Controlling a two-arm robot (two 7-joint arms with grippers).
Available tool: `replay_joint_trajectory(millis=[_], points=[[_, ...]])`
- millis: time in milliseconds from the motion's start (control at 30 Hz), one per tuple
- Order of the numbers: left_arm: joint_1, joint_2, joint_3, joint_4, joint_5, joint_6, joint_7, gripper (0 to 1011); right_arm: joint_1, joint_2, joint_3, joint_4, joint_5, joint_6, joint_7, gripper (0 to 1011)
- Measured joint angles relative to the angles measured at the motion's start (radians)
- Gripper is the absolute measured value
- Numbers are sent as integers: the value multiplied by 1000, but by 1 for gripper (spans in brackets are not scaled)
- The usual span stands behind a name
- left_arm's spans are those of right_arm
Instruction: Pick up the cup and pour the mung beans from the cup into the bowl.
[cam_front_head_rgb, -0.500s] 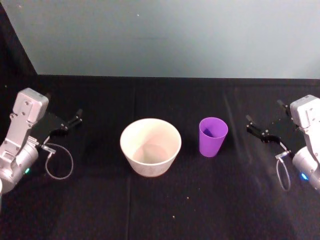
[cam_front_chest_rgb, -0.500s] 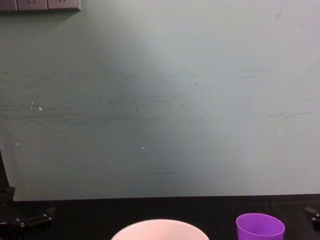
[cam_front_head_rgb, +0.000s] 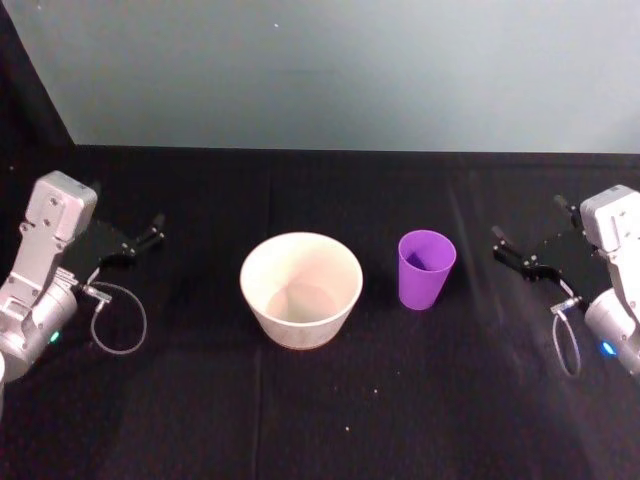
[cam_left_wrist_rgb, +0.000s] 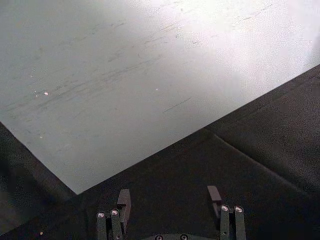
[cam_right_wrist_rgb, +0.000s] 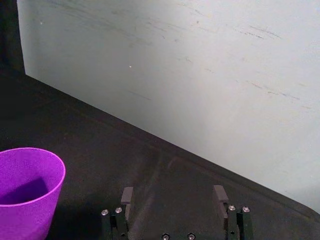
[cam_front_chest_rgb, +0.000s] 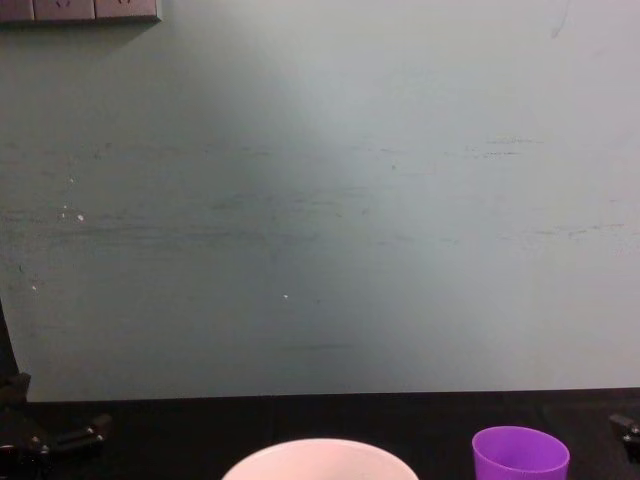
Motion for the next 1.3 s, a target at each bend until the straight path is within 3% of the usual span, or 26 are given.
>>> replay_joint_trajectory(millis=[600, 800, 967, 1033, 1133, 1167, 1267, 1300], points=[[0, 0, 0, 0, 0, 0, 0, 1000, -1, 0, 2, -1, 0, -1, 0, 1003], [0, 0, 0, 0, 0, 0, 0, 1000, -85, 42, 78, -88, 41, -62, 5, 1003], [0, 0, 0, 0, 0, 0, 0, 1000, -160, 72, 118, -131, 92, -123, 57, 1003], [0, 0, 0, 0, 0, 0, 0, 1000, -191, 77, 123, -128, 134, -167, 121, 1003], [0, 0, 0, 0, 0, 0, 0, 1000, -197, 76, 119, -115, 152, -184, 156, 1003], [0, 0, 0, 0, 0, 0, 0, 1000, -196, 69, 108, -92, 179, -209, 216, 1003], [0, 0, 0, 0, 0, 0, 0, 1000, -185, 56, 93, -56, 207, -239, 284, 1003], [0, 0, 0, 0, 0, 0, 0, 1000, -171, 41, 82, -24, 228, -256, 333, 1003]])
